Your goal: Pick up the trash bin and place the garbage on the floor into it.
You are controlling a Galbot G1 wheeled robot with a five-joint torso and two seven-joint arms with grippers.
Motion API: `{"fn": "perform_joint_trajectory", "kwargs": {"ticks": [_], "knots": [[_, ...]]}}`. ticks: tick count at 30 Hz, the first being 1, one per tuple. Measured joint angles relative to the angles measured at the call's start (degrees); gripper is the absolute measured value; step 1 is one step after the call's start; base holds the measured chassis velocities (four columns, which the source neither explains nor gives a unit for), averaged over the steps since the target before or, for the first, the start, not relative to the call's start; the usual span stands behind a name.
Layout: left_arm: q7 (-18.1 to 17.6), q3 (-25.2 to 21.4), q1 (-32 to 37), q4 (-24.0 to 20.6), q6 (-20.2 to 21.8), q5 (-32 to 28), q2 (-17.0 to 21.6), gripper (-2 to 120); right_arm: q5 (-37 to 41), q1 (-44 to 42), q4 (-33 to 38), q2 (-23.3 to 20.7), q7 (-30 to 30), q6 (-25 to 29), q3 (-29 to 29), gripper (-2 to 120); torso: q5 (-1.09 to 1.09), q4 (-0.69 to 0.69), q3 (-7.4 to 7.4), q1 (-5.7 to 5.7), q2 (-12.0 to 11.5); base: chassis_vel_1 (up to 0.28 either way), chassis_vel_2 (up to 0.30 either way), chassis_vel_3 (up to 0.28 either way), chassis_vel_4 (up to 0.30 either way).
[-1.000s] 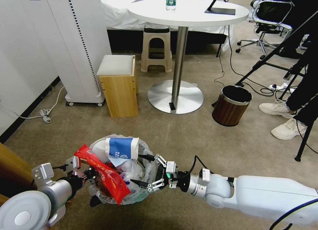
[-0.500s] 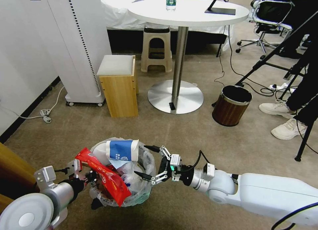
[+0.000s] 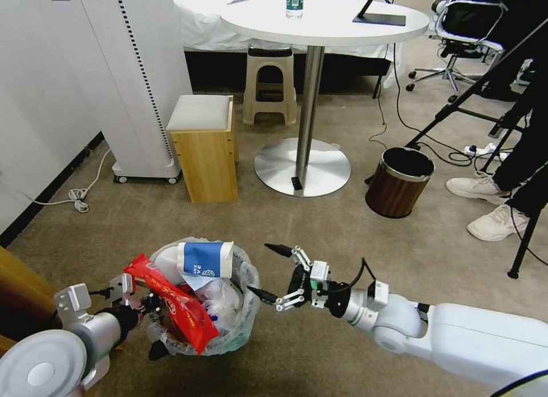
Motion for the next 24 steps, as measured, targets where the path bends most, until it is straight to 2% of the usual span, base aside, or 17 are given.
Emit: {"fn": "perform_joint_trajectory", "kwargs": {"ticks": [13,19,24], "knots": [[-1.9,0.2,-1.0,2.8,-0.7,-2.6,0.5,0,0.2,-8.0,0.2,-6.6,-2.8,1.9,10.9,100,0.0,-0.01,0.0,0.0,0.0,0.0,0.0,0.0,0.0],[-2.8,1.1,-2.3,4.6,-0.8,-3.6,0.6,0,-0.6,-13.0,-0.1,-7.8,-3.1,2.3,16.0,100,0.0,0.0,0.01,0.0,0.0,0.0,0.0,0.0,0.0],[-3.5,4.1,-4.7,7.7,-1.0,-4.0,0.2,0,-1.8,-18.6,-0.5,-8.1,-3.2,2.4,21.3,100,0.0,0.0,0.01,0.0,0.0,0.0,0.0,0.0,0.0]]}}
